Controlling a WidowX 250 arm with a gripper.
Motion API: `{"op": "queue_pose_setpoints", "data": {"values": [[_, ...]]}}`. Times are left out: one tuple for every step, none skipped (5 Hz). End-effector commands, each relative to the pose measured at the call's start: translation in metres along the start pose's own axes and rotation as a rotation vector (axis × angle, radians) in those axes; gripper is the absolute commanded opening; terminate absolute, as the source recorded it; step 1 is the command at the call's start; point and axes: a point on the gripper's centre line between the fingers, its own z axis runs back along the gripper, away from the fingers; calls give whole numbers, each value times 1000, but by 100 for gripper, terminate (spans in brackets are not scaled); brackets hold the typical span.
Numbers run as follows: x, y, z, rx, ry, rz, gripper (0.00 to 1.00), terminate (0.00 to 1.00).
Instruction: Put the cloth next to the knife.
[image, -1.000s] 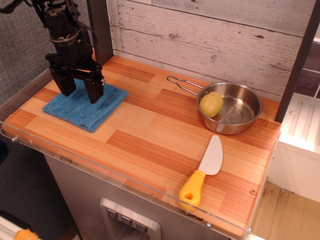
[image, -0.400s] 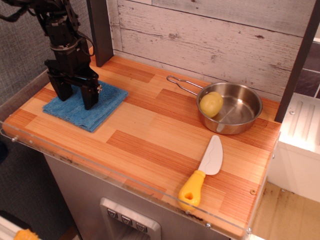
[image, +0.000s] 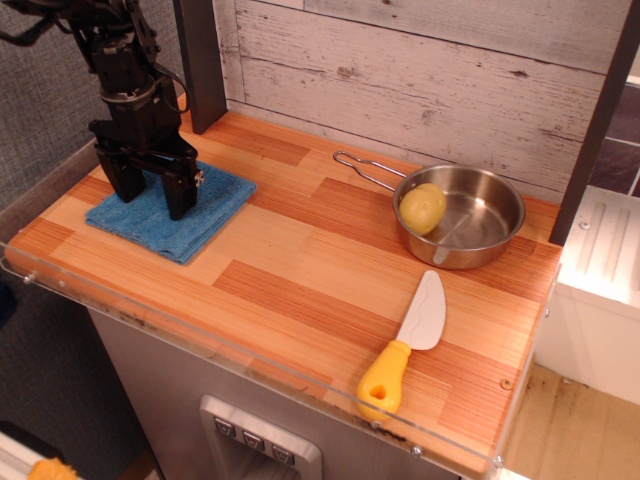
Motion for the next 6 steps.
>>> {"op": "queue_pose_setpoints", "data": {"values": [[-10,-12,4,-38,-6,0,100,0],[-18,-29,8,-56,-7,-16,100,0],[-25,-52,9,-50,-10,-42,100,0],[-27,-85,8,-68,-7,-38,100,0],[-21,-116,3,-82,-10,39,100,0],[-19,-133,1,-48,-12,71,100,0]]}}
